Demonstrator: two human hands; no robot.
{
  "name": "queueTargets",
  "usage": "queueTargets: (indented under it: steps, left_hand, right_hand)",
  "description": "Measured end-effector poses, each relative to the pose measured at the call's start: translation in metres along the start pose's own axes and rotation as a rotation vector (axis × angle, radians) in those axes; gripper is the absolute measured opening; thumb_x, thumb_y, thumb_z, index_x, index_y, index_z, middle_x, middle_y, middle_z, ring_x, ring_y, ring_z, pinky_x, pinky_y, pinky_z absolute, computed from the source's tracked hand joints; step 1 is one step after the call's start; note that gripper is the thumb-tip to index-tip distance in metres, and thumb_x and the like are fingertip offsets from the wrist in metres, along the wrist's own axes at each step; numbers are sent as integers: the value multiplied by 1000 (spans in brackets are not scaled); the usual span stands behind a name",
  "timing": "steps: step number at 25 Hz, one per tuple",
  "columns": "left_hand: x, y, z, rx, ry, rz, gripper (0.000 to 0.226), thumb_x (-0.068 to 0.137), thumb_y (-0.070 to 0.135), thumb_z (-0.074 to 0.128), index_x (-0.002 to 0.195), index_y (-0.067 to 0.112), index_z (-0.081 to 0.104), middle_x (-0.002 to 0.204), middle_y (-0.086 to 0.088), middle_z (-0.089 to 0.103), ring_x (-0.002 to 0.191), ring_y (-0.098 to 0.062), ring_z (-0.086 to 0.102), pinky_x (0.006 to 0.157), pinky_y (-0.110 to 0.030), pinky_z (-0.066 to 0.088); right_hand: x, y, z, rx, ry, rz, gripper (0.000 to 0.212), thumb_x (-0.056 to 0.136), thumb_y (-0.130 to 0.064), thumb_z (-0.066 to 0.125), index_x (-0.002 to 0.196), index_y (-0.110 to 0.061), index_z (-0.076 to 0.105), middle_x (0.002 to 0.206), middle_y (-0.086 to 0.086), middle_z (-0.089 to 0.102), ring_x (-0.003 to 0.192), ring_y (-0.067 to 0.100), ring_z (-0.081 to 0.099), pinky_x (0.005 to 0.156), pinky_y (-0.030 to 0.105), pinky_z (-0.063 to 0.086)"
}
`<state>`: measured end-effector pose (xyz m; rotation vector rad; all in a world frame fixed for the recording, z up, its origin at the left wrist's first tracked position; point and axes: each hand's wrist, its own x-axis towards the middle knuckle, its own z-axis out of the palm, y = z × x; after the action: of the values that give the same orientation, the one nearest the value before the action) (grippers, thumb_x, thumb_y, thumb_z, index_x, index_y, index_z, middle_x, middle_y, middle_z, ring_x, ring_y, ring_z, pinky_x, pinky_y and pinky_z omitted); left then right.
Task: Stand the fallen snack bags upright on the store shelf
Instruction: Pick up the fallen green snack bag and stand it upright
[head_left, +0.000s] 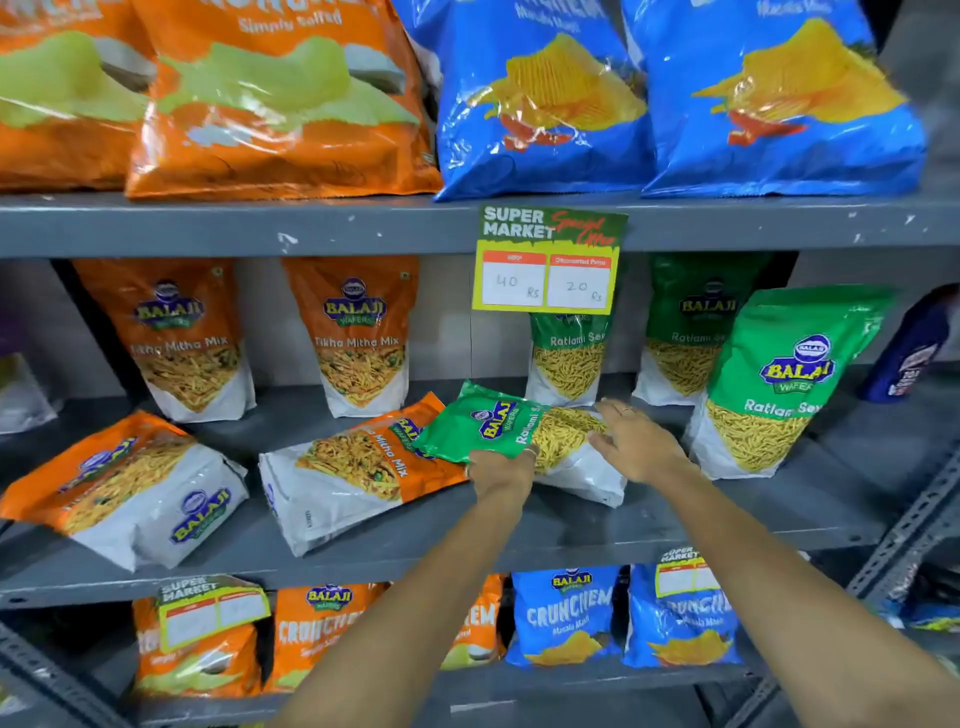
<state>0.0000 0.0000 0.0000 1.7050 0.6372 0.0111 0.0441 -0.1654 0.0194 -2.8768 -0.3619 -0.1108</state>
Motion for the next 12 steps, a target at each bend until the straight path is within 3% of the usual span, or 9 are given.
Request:
queueTargets:
  steps: [2,5,9,12]
  left_hand:
    - [6,2,14,-117,-55,-221,66,78,33,69,130,-2,45,137,-18,50,124,-35,48,101,-38,46]
    - [14,2,33,-312,-247,-292,54,88,27,56,133,1,42,143,-19,43,129,-37,45,105,-46,43]
    - [26,11,51,-410,-108,-433,73,75,27,74,134,3,39,141,-15,43,126,-39,45,101,-48,46]
    - [29,9,59,-490,-122,-450,64,76,17,73,131,4,43,138,-18,45,123,-40,47,96,-51,48]
  right_hand:
    - [17,11,4,19,-79,17,54,94,-39,40,138,-10,29,146,16,37,130,34,39,99,46,39]
    - [47,32,15,81,-192,66,60,93,-45,40,139,-9,27,144,22,36,130,35,38,100,45,37]
    - [77,53,33,310,-297,184,76,84,-56,51,142,-14,26,151,16,28,134,34,35,106,43,33]
    - [94,59,41,535,-329,268,74,74,-54,66,134,-16,44,142,14,45,125,31,46,101,38,40]
